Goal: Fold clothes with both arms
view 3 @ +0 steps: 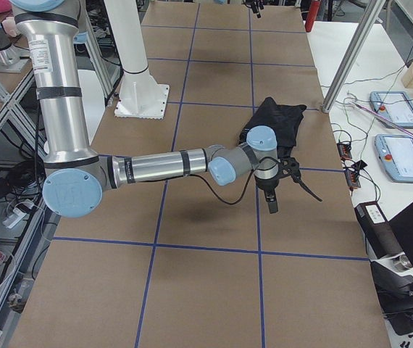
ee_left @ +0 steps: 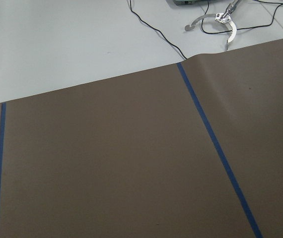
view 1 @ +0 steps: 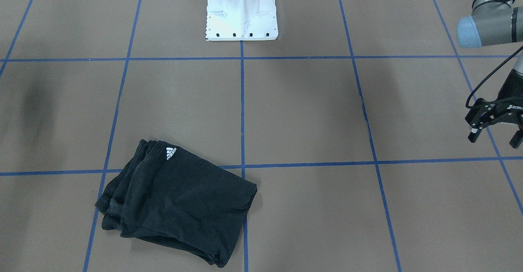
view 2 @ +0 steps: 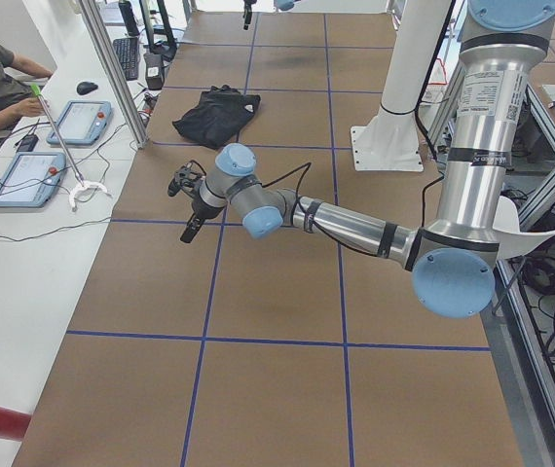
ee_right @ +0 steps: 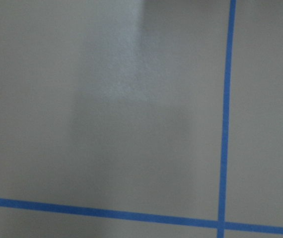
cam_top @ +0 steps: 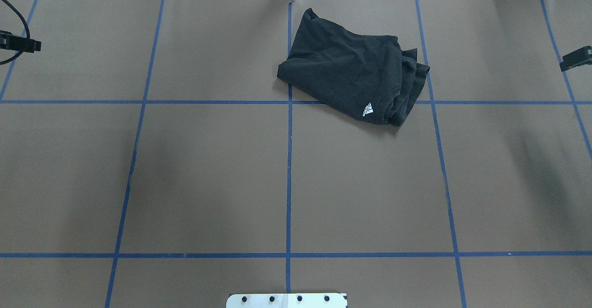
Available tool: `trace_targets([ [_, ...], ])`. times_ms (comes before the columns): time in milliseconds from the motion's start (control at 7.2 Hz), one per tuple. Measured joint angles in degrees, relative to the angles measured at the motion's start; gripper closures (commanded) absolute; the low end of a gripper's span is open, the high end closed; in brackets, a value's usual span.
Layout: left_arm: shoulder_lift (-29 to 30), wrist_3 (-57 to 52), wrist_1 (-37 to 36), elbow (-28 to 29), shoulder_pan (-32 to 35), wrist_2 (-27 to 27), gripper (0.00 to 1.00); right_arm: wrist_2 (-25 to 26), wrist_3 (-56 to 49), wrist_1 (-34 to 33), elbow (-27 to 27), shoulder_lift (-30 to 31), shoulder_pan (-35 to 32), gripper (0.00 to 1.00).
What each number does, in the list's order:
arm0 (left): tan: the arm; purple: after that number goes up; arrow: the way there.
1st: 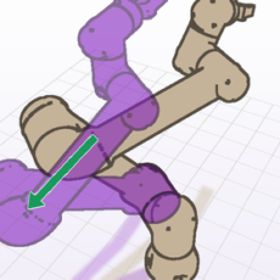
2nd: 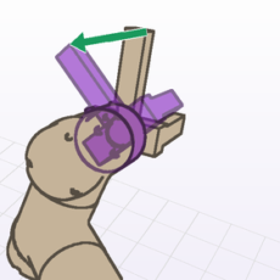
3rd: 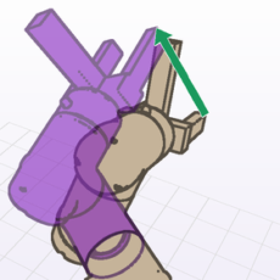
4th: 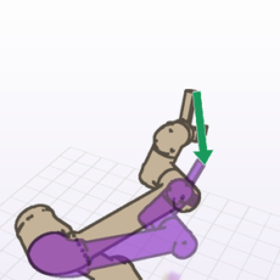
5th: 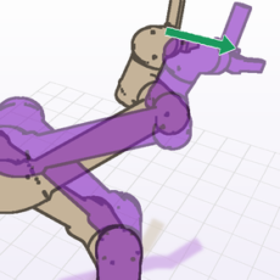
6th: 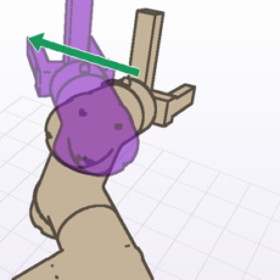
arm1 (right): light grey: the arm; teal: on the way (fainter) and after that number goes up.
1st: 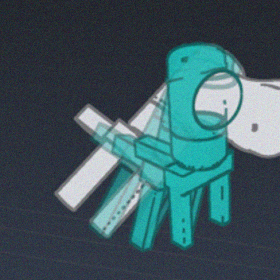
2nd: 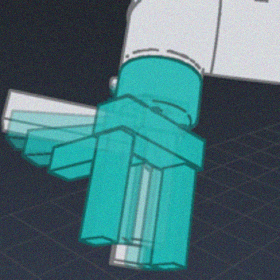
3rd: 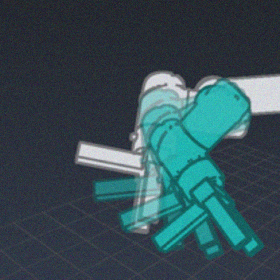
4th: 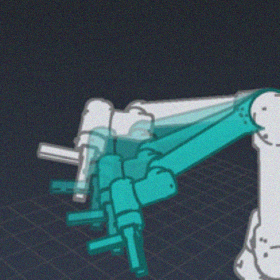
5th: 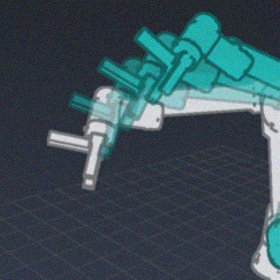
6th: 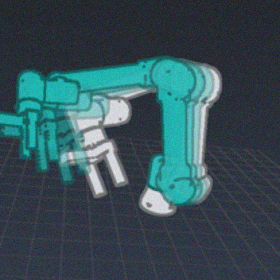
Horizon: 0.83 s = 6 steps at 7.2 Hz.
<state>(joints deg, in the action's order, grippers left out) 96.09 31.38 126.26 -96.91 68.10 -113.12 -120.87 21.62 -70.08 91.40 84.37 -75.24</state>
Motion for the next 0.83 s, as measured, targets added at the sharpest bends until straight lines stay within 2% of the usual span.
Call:
trace_targets([
  [139,-0.2,-3.3,-3.7,0.0,0.1,0.0,0.00,-1.2,-1.0,-1.6,0.1,0.8,-1.1,0.00],
  [417,-0.4,-12.1,-11.1,-0.4,1.7,-1.1,0.00,-7.2,-1.9,-7.3,1.0,1.1,-4.9,0.00],
  [834,-1.1,-28.3,-21.5,-1.5,7.3,-6.3,0.00,-14.3,-2.5,-14.4,2.7,1.4,-9.2,0.00],
])
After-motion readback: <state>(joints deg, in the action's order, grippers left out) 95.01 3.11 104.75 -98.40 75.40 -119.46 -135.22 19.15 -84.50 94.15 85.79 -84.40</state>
